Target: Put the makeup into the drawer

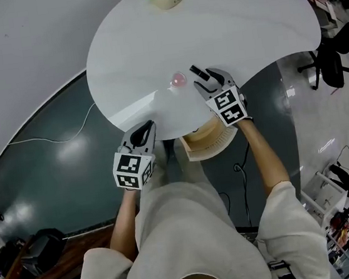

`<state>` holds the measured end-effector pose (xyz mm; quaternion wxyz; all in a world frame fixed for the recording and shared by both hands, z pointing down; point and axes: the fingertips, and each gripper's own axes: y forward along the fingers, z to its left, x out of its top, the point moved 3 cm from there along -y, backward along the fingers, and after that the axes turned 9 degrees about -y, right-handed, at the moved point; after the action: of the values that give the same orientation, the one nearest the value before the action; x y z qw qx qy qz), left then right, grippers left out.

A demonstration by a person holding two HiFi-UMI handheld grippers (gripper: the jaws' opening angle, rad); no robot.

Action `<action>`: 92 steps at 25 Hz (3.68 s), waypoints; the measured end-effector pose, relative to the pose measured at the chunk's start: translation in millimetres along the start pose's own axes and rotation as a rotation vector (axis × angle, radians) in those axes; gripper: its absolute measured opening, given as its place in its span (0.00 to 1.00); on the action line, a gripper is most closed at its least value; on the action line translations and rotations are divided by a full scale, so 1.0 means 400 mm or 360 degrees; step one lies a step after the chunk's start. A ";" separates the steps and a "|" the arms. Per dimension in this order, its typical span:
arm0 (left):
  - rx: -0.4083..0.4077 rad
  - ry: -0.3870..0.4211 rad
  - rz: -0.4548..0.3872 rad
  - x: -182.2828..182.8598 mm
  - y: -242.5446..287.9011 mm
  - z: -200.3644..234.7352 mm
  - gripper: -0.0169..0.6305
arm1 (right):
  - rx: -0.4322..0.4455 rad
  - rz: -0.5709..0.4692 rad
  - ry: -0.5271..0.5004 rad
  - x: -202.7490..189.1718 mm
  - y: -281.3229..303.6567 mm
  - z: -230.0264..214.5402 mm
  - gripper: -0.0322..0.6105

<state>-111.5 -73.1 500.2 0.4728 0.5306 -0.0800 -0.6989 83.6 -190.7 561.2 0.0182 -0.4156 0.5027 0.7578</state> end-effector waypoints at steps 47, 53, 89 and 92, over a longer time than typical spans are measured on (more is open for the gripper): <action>-0.0075 0.0057 0.0048 -0.049 0.019 -0.075 0.06 | 0.0588 0.0279 -0.0615 -0.284 -0.181 0.417 0.20; -0.0050 0.0037 0.0073 -0.074 0.009 -0.069 0.06 | 0.0726 0.0450 -0.1051 -0.386 -0.096 0.479 0.20; 0.0065 -0.0087 0.0166 -0.190 -0.026 0.036 0.06 | 0.0891 0.0826 -0.1379 -0.584 0.199 0.539 0.38; 0.0058 -0.0084 0.0167 -0.190 -0.024 0.031 0.06 | 0.0860 0.0758 -0.1376 -0.558 0.190 0.537 0.40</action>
<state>-127.8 -16.0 550.1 0.4967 0.5155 -0.1329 -0.6855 64.3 25.8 794.8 0.1567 0.0772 0.7056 0.6867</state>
